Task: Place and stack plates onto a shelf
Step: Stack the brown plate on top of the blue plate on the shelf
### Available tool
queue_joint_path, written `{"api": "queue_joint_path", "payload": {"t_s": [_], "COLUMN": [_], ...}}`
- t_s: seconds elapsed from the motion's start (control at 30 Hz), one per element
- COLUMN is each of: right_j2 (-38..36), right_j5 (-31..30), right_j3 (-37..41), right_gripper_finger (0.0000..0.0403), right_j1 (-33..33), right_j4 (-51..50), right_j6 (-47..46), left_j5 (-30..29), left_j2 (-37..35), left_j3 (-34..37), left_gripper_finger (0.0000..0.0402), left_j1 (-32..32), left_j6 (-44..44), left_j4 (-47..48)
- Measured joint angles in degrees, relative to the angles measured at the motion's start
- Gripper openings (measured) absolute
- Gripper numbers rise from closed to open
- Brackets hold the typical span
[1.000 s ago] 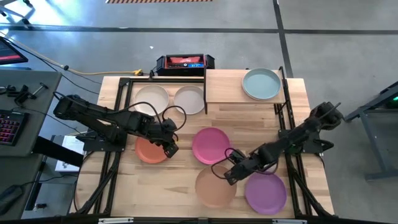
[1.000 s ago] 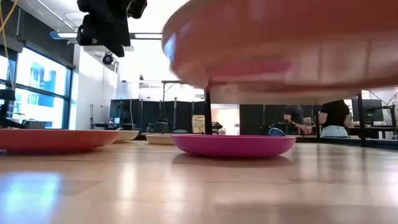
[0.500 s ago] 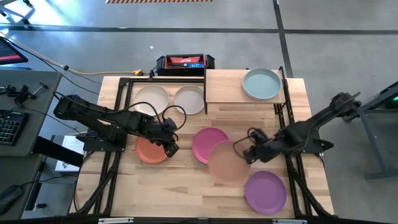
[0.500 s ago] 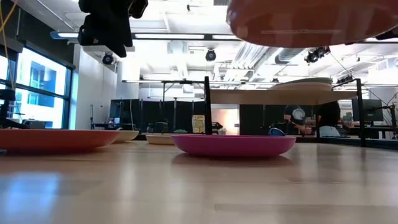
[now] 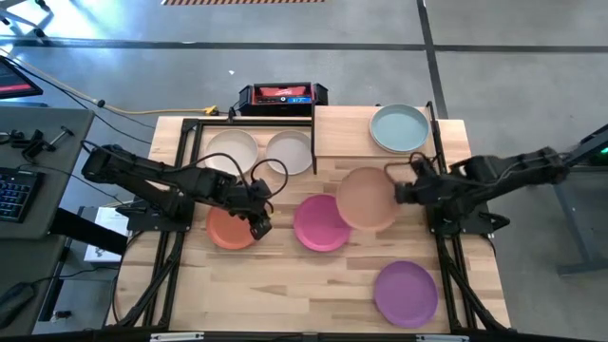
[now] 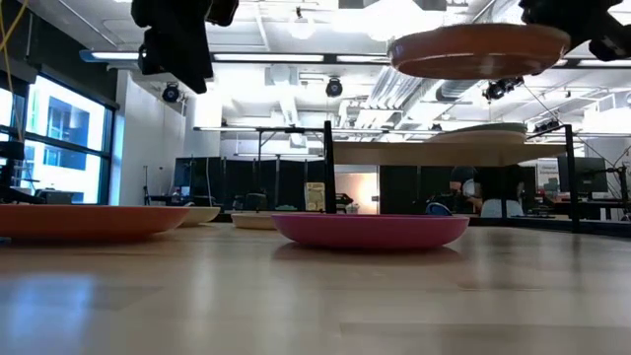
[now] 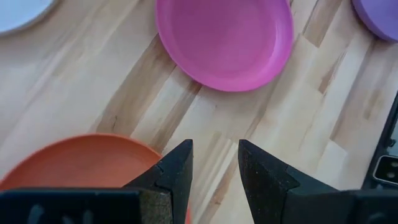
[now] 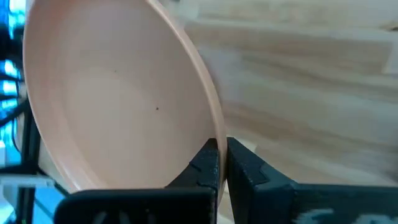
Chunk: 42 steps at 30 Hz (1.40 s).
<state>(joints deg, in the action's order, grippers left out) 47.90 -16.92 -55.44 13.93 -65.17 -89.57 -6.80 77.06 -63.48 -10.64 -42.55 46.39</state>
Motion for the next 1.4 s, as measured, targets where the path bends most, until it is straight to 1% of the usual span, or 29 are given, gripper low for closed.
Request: {"api": "queue_joint_path", "payload": {"t_s": [0.23,0.4,0.73,0.8,1.0,1.1,1.23,1.4], "right_j2": [-6.13,-9.56,-12.38,-12.38,-12.35,-12.33,-12.33,-12.31], "right_j5": [-2.45,-4.69,-10.23,-10.24,-9.86,-9.77,-9.09,-6.72], "right_j3": [0.0,0.0,0.0,0.0,0.0,0.0,0.0,0.0], "right_gripper_finger": [0.0,0.0,0.0,0.0,0.0,0.0,0.0,0.0], "right_j1": [-8.75,-15.02,-25.98,-28.24,-34.01,-36.29,-39.02,-42.76], "right_j4": [-5.13,-5.67,-5.23,-5.17,-4.84,-3.74,-1.07,1.04], "right_j6": [0.03,0.03,-0.72,-0.84,-0.23,1.16,4.5,10.67], "left_j5": [-0.1,-0.07,0.01,-0.41,-6.82,-8.83,-9.33,-9.36], "left_j2": [-0.01,-0.02,-0.02,-0.02,0.0,-0.01,-0.01,-0.02], "left_j3": [0.0,0.0,0.0,0.0,0.0,0.0,0.0,0.0], "left_gripper_finger": [0.0117,0.0117,0.0117,0.0117,0.0117,0.0117,0.0117,0.0117], "left_j1": [2.23,3.81,7.95,9.19,12.67,14.17,15.67,16.32], "left_j6": [5.56,9.94,18.64,19.91,24.65,27.99,31.19,30.44], "left_j4": [0.0,0.0,0.02,0.02,0.07,0.07,0.07,0.06]}}
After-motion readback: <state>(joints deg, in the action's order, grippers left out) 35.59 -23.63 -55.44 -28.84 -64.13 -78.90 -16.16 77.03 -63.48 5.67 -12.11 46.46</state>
